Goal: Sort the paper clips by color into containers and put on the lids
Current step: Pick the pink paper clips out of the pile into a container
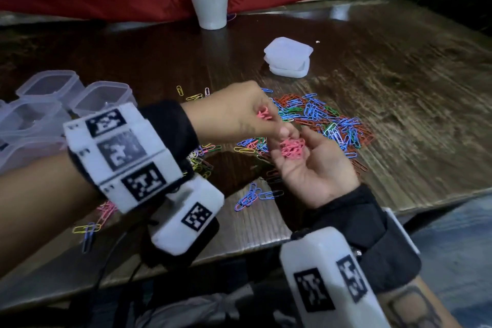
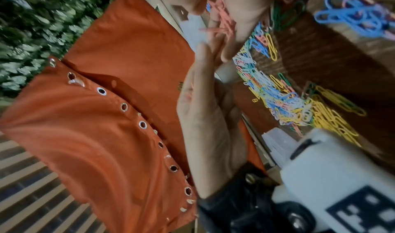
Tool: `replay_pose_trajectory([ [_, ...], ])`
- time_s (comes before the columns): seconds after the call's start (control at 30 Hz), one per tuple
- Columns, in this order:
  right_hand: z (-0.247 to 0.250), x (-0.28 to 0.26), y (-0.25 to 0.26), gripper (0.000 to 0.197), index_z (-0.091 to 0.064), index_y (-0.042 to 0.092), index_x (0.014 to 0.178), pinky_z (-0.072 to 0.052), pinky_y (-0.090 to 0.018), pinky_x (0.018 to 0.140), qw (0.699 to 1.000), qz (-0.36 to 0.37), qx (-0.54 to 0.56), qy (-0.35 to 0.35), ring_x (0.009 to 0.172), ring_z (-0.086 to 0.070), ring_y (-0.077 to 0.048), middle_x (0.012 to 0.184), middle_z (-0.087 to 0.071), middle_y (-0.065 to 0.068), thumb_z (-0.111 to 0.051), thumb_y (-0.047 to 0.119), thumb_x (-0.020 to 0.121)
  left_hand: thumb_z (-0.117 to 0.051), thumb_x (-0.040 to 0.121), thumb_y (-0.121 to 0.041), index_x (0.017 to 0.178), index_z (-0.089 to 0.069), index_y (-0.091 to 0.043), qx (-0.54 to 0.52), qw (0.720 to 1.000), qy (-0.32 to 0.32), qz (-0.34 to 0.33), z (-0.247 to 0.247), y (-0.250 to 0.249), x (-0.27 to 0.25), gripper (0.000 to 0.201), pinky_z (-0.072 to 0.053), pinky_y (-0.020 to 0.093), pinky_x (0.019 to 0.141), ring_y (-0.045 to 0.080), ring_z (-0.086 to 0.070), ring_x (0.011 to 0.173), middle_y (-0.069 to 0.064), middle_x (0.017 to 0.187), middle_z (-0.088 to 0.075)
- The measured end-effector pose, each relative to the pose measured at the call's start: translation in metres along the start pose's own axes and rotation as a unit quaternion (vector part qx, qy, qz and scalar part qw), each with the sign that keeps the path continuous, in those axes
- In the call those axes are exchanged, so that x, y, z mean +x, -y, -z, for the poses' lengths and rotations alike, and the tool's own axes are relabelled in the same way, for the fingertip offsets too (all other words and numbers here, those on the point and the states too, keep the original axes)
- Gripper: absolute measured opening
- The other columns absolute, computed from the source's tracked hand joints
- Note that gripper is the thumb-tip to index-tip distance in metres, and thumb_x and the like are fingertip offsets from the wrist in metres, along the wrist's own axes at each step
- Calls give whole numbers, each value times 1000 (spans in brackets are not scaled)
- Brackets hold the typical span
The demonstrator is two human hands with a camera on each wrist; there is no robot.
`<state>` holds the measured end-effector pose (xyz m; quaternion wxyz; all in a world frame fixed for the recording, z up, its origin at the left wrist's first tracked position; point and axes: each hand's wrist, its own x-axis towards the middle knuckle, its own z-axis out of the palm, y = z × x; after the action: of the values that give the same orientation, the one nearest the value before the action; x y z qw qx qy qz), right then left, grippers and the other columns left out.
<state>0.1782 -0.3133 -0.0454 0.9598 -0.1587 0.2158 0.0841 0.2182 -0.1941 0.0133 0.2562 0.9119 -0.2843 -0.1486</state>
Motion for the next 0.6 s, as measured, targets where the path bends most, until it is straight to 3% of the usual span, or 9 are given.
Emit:
replay_pose_trajectory([
  [0.1,1,-5,10,40,-48,4,72,-54,-25,51,1000,8,-22,12,46,-63,-16,51,-61,-9,-28,22,101,-70,75,-33,85,-75,-7,-126,992,-4,-16,5,0,7,28,-26,22,47,12,-38,53,5,57,-60],
  [0.2,5,-3,14,40,-50,7,73,-54,-24,50,999,32,-38,-14,48,-65,-15,54,-63,-8,-27,23,102,-70,79,-24,93,-70,-2,-181,979,-58,67,11,15,19,26,-15,14,37,5,-25,37,-8,37,-37],
  [0.27,9,-3,18,39,-50,8,74,-54,-24,51,998,44,-39,-28,48,-65,-14,54,-63,-7,-27,23,102,-71,79,-19,97,-71,-6,-91,990,-58,95,12,30,27,22,-19,13,36,4,-30,36,-10,37,-36],
  [0.33,10,-3,19,39,-51,7,74,-55,-25,51,998,47,-33,-25,48,-65,-14,55,-64,-7,-27,23,101,-71,79,-16,95,-73,-15,98,990,-26,93,7,38,31,16,-28,12,44,6,-44,54,-10,49,-45],
  [0.4,9,-4,19,41,-52,6,74,-55,-26,51,998,48,-33,-14,48,-65,-14,55,-63,-8,-28,24,101,-73,76,-20,92,-73,-21,213,973,1,92,1,40,34,15,-35,22,58,11,-46,69,-11,60,-46],
  [0.6,8,-4,18,42,-52,7,73,-55,-23,52,998,54,-38,-3,49,-64,-13,57,-62,-7,-28,26,101,-78,72,-26,85,-73,-21,171,983,33,53,-5,49,40,15,-43,27,80,8,-53,73,-2,80,-69],
])
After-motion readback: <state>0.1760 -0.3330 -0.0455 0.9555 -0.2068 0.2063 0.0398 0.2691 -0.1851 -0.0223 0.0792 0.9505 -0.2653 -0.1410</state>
